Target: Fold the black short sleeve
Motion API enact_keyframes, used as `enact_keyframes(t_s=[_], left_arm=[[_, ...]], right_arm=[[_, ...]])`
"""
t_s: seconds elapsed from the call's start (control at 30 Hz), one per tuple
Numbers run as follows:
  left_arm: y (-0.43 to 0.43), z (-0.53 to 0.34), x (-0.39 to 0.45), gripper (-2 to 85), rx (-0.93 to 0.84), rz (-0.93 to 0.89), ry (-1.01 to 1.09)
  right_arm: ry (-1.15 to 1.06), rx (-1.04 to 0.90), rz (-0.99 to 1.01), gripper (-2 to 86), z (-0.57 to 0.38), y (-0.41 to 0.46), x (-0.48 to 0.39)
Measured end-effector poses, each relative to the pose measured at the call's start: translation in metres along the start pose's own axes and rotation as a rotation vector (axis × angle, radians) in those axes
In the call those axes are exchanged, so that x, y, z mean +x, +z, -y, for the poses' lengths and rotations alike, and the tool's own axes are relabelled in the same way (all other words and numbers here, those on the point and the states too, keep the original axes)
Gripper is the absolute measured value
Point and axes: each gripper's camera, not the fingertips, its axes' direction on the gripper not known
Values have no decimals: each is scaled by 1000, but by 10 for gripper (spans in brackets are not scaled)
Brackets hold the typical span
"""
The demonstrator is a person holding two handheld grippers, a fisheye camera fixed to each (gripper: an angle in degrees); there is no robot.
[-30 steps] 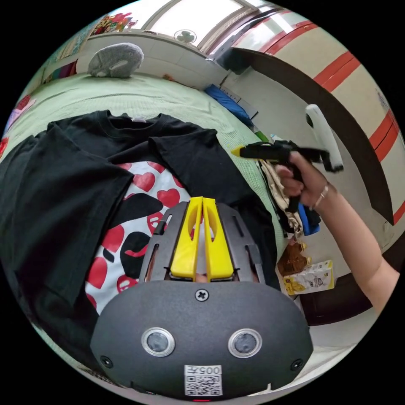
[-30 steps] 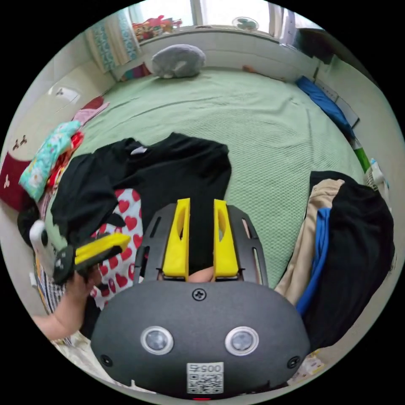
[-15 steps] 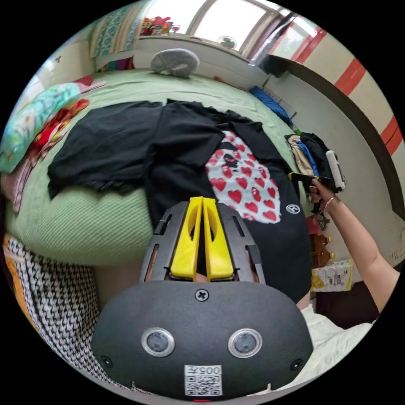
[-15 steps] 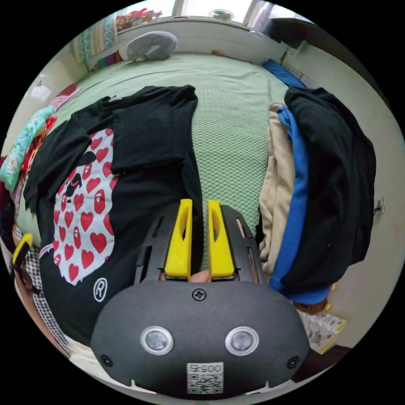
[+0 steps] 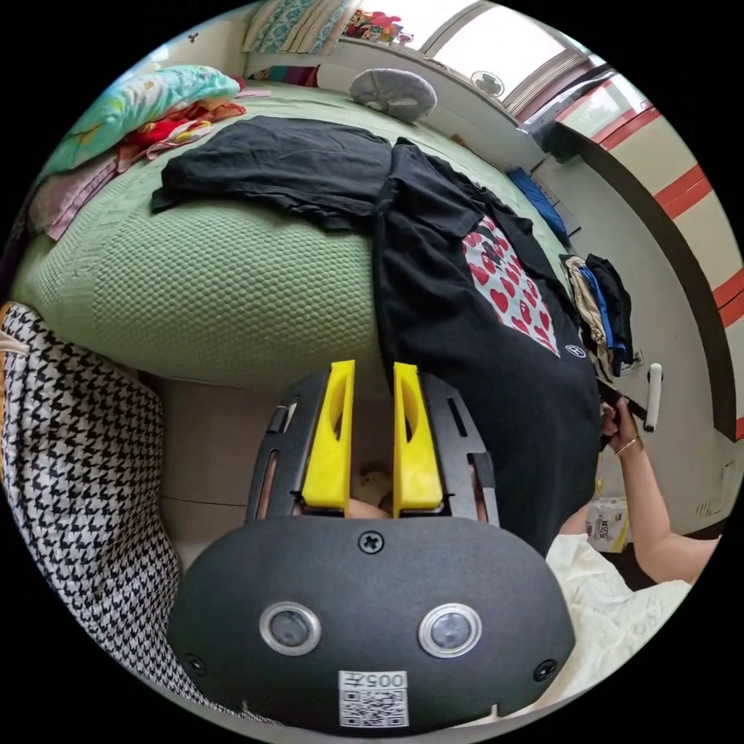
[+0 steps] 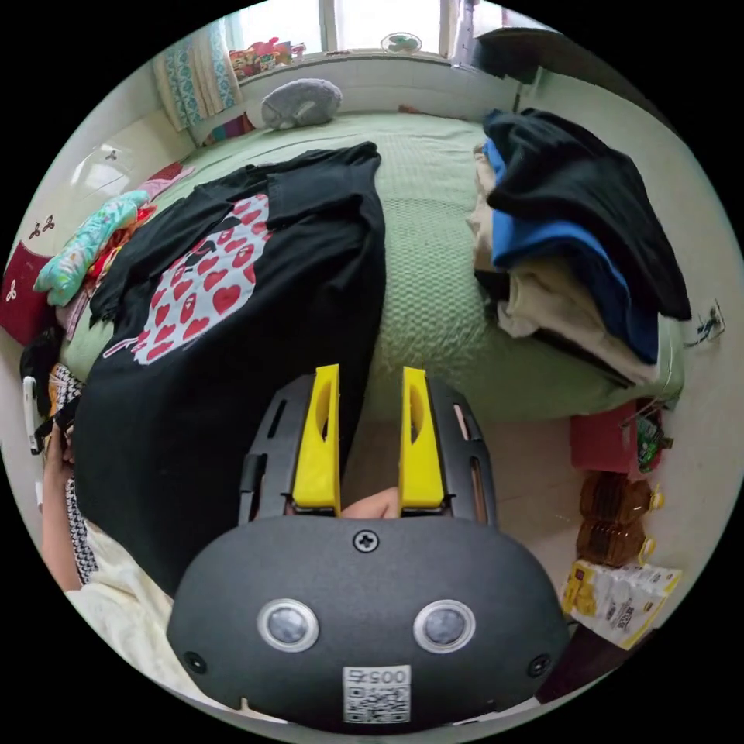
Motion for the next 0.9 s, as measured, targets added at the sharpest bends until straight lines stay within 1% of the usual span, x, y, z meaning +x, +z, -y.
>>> enact_keyframes(t_s=[0.13,0.23,0.33,0.43,0.5,0.57,0.7,0.73,0.8,0.9], left_arm=[[-3,12,8,102,25,25,19],[2,21,16,102,-6,18,36],[4,22,25,106,-27,71,55],[-5,21,35,96,-46,126,79],[-9,19,42,72,-52,117,107],[-11,17,50,45,-61,136,139],[-19,17,54,19,-74,133,132],[-27,17,57,15,-68,137,140],[-45,15,64,11,-31,154,184],[-90,21,71,7,67,214,222]], right_arm=[[56,9,45,122,-20,2,19],[52,32,63,121,-23,2,22],[47,28,71,116,-22,9,22],[47,10,25,106,-25,17,17],[37,17,-6,95,-32,16,12],[-3,18,-46,69,-41,18,4],[-62,7,-147,21,-50,20,-7],[-70,1,-155,4,-52,17,-8],[-71,20,-108,-10,-54,3,-6],[-73,141,-95,-15,-50,-36,-1]])
